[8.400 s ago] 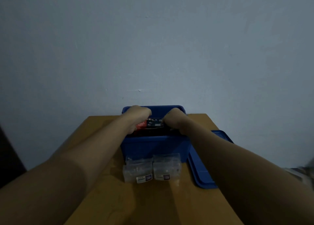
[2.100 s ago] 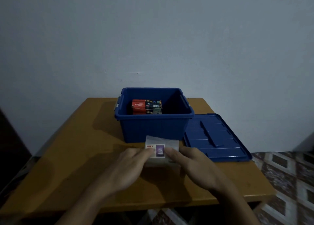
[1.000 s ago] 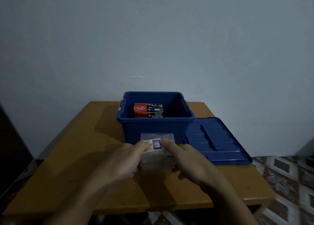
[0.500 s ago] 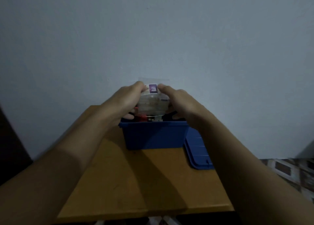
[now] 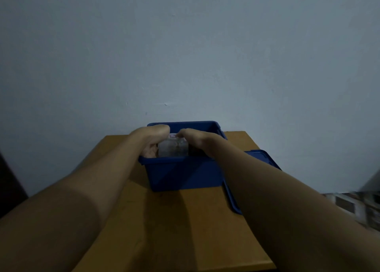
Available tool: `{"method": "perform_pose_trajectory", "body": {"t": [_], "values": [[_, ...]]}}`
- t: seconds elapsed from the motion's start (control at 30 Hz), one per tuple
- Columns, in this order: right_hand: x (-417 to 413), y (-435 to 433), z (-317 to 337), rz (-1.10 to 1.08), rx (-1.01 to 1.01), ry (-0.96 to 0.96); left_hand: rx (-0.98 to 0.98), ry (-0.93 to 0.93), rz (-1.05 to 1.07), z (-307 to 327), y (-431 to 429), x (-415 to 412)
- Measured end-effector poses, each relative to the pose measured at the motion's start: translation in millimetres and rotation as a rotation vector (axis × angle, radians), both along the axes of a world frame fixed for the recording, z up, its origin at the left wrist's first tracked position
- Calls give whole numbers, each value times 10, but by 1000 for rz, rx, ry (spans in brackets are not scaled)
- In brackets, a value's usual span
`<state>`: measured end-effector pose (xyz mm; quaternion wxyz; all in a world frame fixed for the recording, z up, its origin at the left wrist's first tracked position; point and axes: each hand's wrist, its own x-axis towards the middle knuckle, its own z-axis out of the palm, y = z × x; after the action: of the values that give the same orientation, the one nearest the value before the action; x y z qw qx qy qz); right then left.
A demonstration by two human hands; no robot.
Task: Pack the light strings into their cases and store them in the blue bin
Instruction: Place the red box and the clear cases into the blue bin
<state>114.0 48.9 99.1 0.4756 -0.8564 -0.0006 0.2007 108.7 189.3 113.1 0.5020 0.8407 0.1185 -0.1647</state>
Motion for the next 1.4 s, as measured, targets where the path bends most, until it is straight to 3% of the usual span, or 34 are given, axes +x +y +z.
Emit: {"method": "perform_pose_trajectory", "body": {"t": [0.1, 0.2, 0.37, 0.6, 0.73, 1.0, 1.2, 1.4], "values": [[42, 23, -23, 0, -2, 36, -23, 91, 14, -46, 12, 127], [108, 66, -75, 13, -49, 42, 155, 114, -44, -110, 20, 214], [143, 86, -141, 23, -154, -63, 510, -115, -153, -246, -28, 245], [196, 92, -215, 21, -185, -123, 777, -302, -130, -371, 38, 216], [260, 118, -289, -33, -193, -203, 1023, -556, -192, -376, 85, 141], [244, 86, -338, 53, -273, -314, 745, -584, -192, -520, 226, 134], [137, 72, -407, 71, -425, -510, 607, -783, -93, -722, 253, 58], [9, 88, -480, -12, -538, -738, 631, -942, -84, -881, 270, -7]]}}
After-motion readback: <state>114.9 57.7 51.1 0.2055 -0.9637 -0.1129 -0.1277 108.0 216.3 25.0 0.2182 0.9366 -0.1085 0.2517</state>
